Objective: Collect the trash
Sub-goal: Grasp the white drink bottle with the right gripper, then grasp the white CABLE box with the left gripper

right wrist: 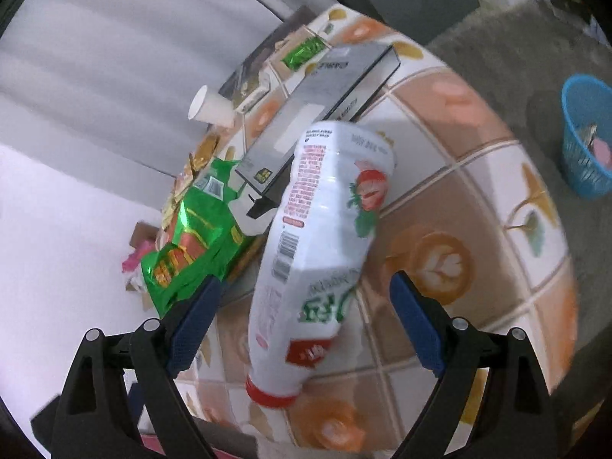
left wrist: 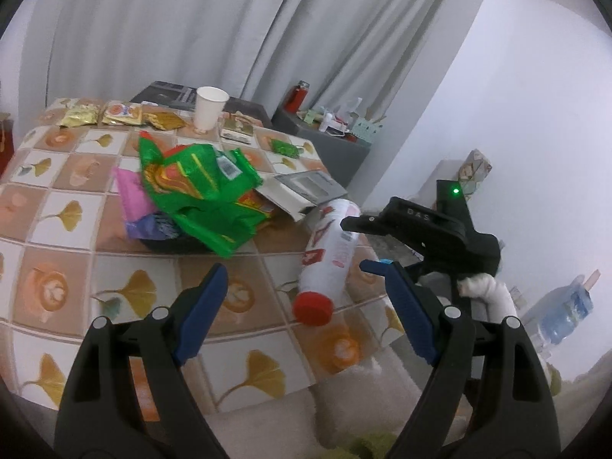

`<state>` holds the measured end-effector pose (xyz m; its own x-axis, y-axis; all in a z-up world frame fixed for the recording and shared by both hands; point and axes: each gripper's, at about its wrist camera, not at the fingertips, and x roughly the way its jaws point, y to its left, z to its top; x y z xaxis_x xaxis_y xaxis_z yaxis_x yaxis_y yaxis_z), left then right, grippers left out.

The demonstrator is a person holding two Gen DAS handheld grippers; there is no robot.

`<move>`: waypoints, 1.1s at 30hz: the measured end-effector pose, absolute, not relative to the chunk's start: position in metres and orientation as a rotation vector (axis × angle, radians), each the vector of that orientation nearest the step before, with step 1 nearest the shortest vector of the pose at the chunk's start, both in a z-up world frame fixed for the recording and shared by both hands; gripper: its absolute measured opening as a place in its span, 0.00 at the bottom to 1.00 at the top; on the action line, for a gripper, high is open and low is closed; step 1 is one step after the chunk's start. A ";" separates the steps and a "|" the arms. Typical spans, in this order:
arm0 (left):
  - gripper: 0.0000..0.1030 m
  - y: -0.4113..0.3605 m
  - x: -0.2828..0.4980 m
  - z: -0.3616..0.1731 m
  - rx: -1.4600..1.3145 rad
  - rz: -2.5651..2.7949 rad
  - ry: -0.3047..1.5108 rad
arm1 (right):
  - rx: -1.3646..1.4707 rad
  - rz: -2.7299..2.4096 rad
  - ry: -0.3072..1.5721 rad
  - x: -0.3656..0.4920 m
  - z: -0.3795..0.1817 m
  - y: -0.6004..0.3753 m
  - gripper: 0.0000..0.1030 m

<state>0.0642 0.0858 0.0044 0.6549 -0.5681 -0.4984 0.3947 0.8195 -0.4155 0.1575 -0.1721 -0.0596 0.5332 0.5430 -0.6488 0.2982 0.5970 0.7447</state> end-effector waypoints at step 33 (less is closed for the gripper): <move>0.78 -0.060 0.261 0.059 0.171 -0.750 0.819 | 1.045 0.259 1.095 0.132 -0.088 -0.237 0.63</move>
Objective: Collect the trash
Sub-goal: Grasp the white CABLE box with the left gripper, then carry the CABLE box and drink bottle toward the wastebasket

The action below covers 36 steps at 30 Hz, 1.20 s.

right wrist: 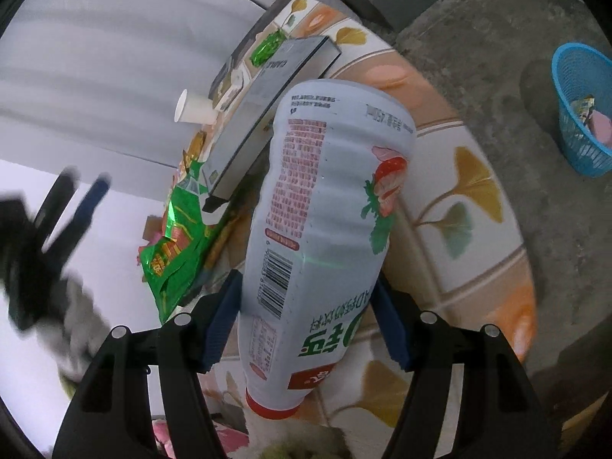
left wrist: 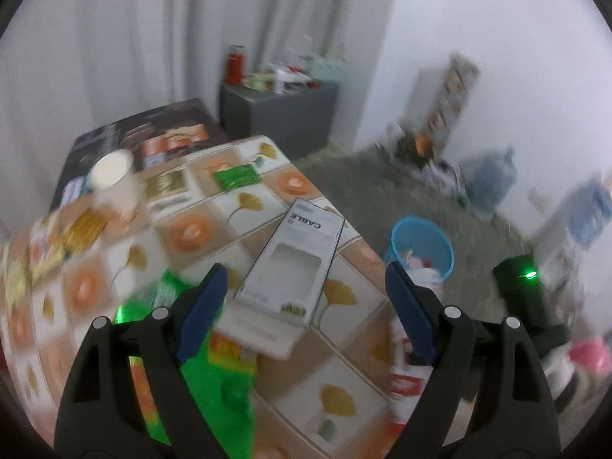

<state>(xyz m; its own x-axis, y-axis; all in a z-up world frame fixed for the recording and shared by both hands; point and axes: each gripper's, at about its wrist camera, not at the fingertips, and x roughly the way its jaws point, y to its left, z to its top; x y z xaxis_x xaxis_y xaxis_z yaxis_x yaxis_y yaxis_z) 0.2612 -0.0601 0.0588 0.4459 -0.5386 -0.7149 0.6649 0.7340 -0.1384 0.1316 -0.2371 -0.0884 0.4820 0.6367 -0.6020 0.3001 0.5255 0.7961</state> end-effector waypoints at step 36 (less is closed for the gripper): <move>0.79 -0.155 0.356 -0.052 0.536 -0.833 1.158 | 1.076 0.379 1.099 0.137 -0.108 -0.263 0.63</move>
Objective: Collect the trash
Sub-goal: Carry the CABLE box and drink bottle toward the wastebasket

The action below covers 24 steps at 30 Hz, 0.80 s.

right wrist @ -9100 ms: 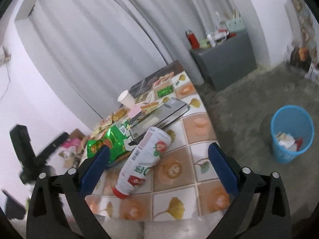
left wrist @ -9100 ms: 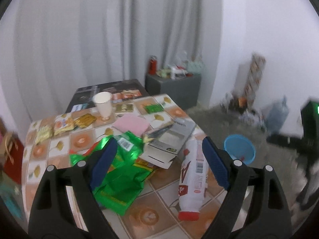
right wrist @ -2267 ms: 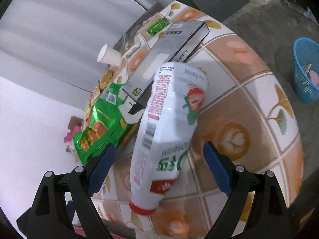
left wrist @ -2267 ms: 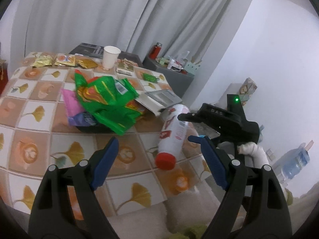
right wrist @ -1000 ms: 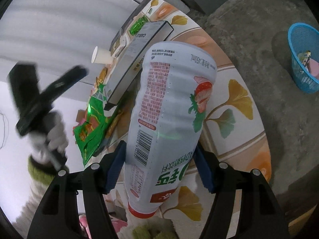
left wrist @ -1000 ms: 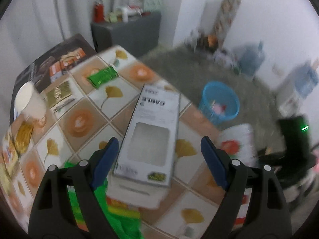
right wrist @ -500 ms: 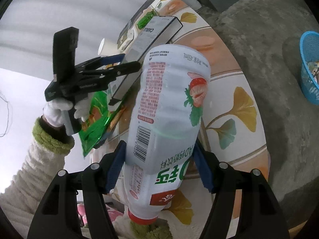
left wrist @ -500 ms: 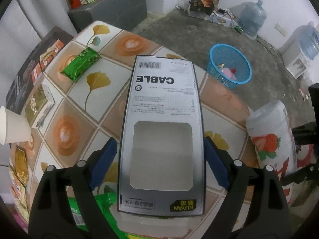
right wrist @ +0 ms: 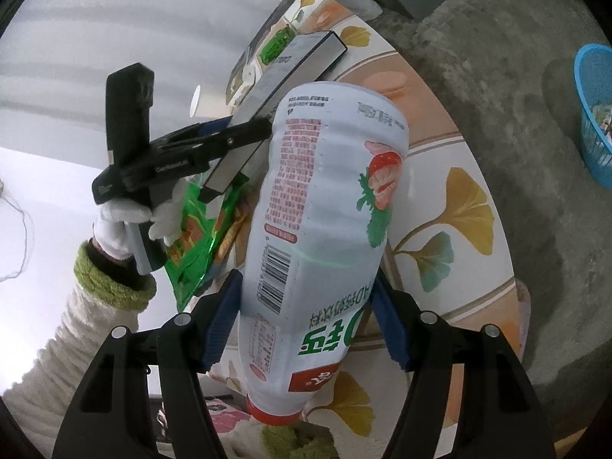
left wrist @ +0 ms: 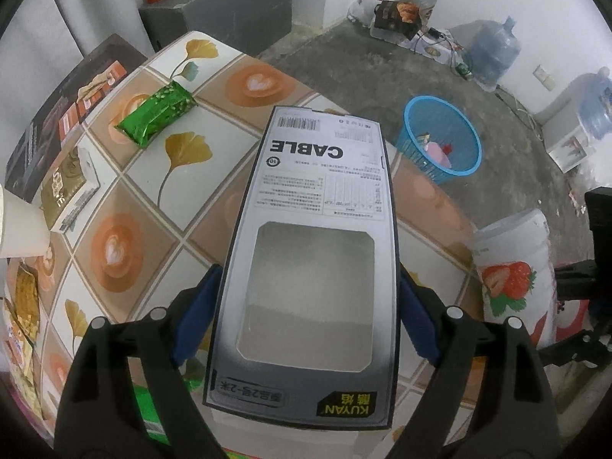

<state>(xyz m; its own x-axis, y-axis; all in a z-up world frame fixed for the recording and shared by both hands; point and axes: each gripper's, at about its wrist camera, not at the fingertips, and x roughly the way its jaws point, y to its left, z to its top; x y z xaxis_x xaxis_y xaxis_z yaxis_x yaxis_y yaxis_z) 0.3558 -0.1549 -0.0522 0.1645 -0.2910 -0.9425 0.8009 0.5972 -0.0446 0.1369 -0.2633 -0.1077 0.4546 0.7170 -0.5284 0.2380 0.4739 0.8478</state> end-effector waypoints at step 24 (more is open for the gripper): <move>0.77 -0.135 0.295 0.011 0.421 -0.811 1.062 | 1.107 0.352 1.028 0.112 -0.099 -0.268 0.61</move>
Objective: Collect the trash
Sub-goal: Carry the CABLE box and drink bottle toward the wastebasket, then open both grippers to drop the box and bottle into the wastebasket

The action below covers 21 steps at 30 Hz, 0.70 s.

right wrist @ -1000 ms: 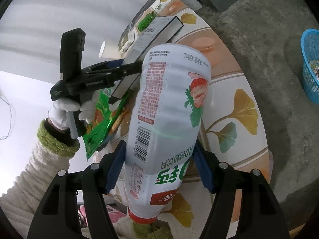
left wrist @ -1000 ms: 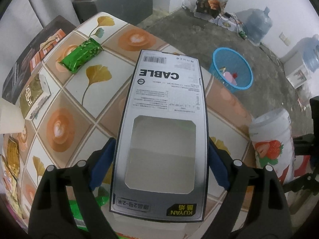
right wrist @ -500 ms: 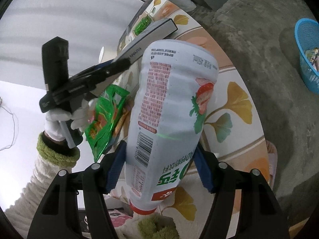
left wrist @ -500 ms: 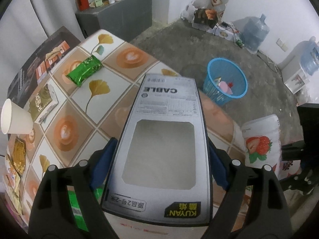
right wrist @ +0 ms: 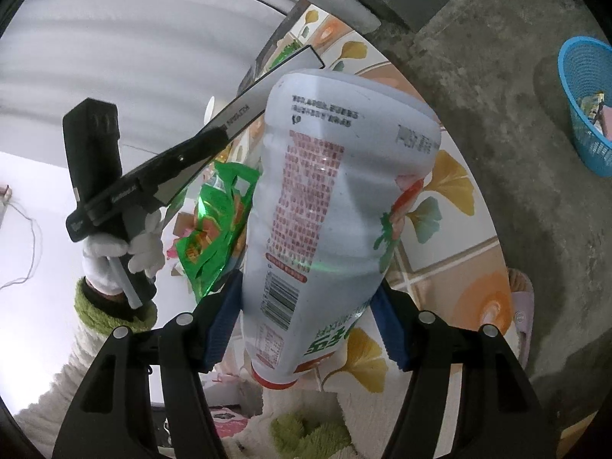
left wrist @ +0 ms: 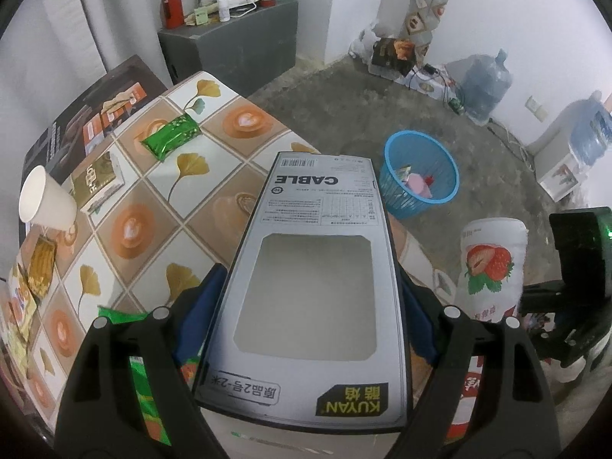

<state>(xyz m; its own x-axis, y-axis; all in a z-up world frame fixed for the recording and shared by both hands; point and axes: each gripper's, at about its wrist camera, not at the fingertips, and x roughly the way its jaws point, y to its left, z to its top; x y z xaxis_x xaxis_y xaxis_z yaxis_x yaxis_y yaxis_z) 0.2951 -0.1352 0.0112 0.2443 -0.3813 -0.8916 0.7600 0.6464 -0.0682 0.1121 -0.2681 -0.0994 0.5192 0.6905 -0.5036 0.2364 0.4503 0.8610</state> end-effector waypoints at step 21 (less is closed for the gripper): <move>0.77 -0.224 0.245 0.034 0.266 -0.984 1.052 | 1.294 0.171 0.823 0.038 -0.118 -0.378 0.61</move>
